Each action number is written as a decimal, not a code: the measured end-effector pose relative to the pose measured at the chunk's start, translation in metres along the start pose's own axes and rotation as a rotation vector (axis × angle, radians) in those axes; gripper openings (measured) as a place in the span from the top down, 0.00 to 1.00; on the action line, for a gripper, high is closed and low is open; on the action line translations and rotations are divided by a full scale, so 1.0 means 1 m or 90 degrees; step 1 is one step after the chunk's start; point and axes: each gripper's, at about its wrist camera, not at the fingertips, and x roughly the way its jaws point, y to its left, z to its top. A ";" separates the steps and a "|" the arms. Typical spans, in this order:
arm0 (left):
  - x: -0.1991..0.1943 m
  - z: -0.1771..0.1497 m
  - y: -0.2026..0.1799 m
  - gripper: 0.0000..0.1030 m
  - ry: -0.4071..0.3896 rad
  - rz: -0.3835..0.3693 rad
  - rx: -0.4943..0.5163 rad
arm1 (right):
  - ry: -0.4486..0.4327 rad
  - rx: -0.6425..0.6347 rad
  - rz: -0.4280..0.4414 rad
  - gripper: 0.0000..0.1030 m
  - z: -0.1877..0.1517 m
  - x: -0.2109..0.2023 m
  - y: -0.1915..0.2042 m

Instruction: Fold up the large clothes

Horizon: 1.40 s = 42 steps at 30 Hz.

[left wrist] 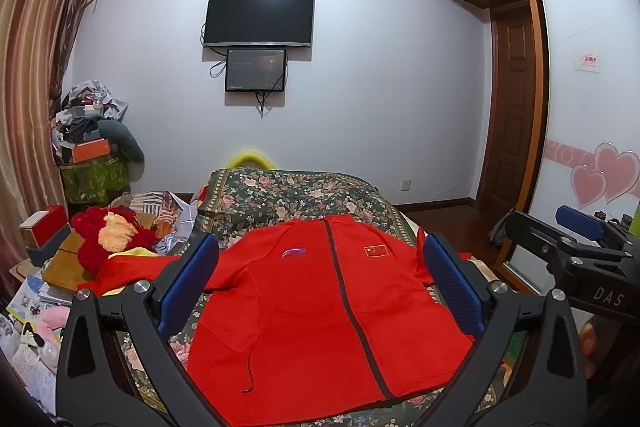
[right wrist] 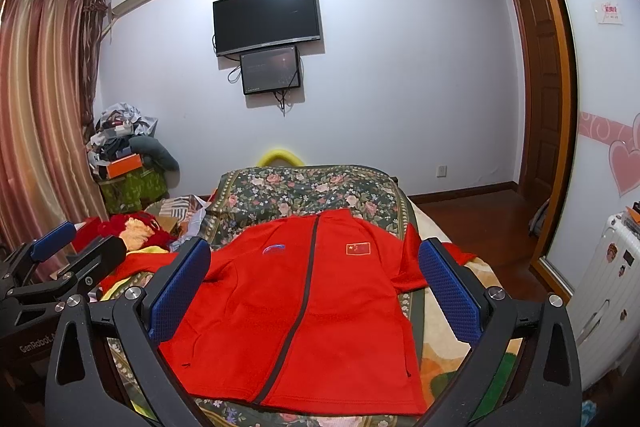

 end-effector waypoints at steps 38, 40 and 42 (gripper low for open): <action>0.004 -0.003 0.006 0.00 0.008 0.008 -0.004 | 0.005 -0.002 -0.001 0.00 -0.011 0.002 0.002; 0.005 -0.003 0.007 0.00 0.009 0.008 -0.005 | 0.004 -0.001 -0.001 0.00 -0.010 0.002 0.002; 0.005 -0.003 0.008 0.00 0.010 0.008 -0.007 | 0.004 0.000 -0.001 0.00 -0.010 0.003 0.001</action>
